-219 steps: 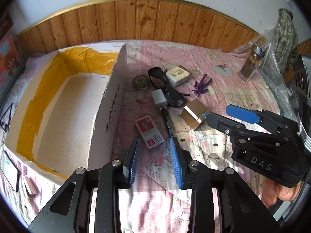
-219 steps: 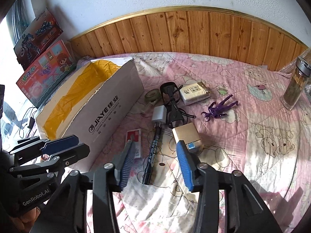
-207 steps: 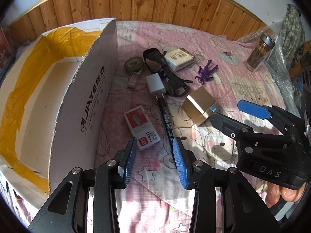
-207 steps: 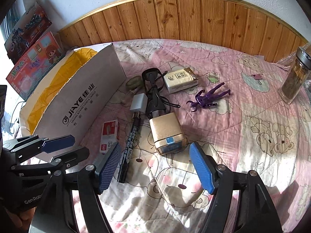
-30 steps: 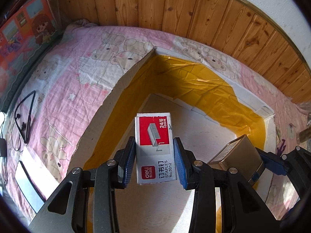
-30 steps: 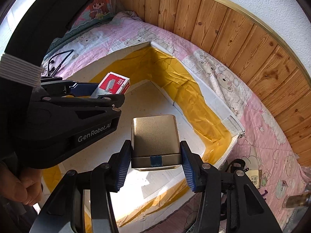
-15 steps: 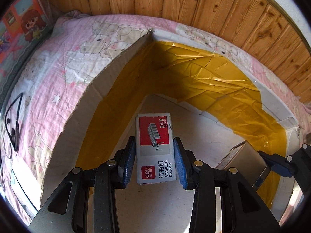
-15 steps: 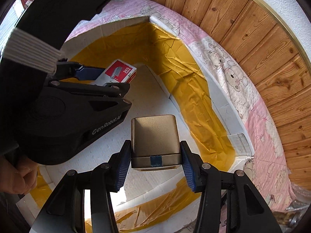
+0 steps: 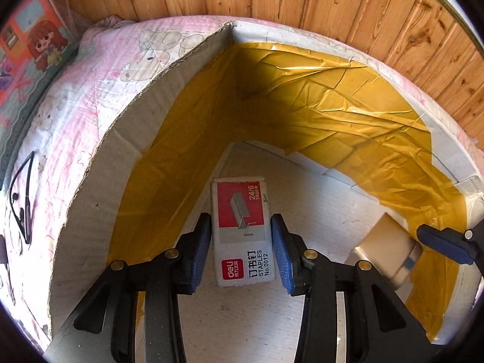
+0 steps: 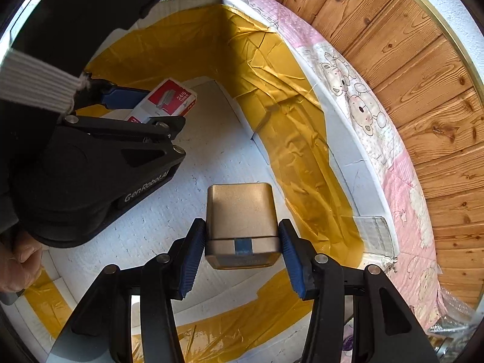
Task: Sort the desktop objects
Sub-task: 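Carry the staples box with the left gripper while the right gripper carries the gold box into the cardboard box, then open both grippers to release the boxes and lift away, then close the left gripper on the black marker while the right gripper grasps the black glasses, then carry the marker with the left gripper while the right gripper carries the glasses to the box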
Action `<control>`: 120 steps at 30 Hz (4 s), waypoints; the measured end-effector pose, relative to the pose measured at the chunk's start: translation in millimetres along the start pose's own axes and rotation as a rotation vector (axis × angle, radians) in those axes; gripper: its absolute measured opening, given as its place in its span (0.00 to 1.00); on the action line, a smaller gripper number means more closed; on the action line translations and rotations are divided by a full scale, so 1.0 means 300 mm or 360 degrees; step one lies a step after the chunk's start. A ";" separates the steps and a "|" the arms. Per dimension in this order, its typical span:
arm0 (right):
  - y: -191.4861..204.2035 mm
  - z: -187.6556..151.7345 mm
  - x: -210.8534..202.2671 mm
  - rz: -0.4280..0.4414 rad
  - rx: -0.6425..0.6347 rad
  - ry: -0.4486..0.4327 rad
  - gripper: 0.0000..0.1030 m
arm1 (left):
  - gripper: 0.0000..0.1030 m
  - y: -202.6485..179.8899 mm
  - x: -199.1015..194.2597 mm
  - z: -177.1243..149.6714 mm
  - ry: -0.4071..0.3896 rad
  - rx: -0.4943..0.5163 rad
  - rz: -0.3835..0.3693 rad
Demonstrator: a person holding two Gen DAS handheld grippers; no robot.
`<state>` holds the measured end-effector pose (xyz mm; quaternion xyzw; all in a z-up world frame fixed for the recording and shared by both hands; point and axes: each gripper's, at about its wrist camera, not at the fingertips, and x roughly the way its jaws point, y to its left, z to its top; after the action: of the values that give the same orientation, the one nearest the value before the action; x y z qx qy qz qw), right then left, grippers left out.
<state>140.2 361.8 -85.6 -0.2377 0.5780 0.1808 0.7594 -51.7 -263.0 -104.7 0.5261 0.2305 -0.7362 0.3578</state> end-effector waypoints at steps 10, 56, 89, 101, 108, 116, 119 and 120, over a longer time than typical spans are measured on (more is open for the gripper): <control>0.016 -0.039 -0.086 0.0045 0.0053 -0.0062 0.53 | 0.44 0.005 -0.087 -0.013 -0.0052 -0.0002 -0.0045; 0.210 -0.654 -0.561 0.0327 0.0379 -0.1008 0.59 | 0.44 0.020 -0.649 -0.449 -0.0426 0.0048 -0.0105; -0.354 -0.767 -0.081 0.0241 0.0803 -0.0565 0.49 | 0.44 -0.598 -0.345 -0.656 -0.0096 0.0359 -0.0422; -0.476 -0.616 0.182 0.0250 0.0688 -0.0463 0.36 | 0.44 -0.733 -0.122 -0.666 -0.0124 0.0499 -0.0202; -0.513 -0.626 0.163 0.0377 0.0768 -0.0541 0.18 | 0.12 -0.738 -0.141 -0.693 -0.0216 0.0565 -0.0219; -0.518 -0.693 0.083 0.0415 0.0868 -0.0534 0.17 | 0.12 -0.683 -0.247 -0.699 -0.0213 0.0451 -0.0382; -0.528 -0.743 0.047 0.0404 0.0942 -0.0537 0.17 | 0.12 -0.676 -0.314 -0.705 -0.0234 0.0427 -0.0456; -0.532 -0.759 0.034 0.0411 0.0973 -0.0542 0.17 | 0.12 -0.674 -0.334 -0.704 -0.0243 0.0424 -0.0473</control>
<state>50.3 100.7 -121.0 0.1084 0.4959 0.1313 0.8515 -59.3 45.5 -90.0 0.4717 0.1784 -0.8426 0.1889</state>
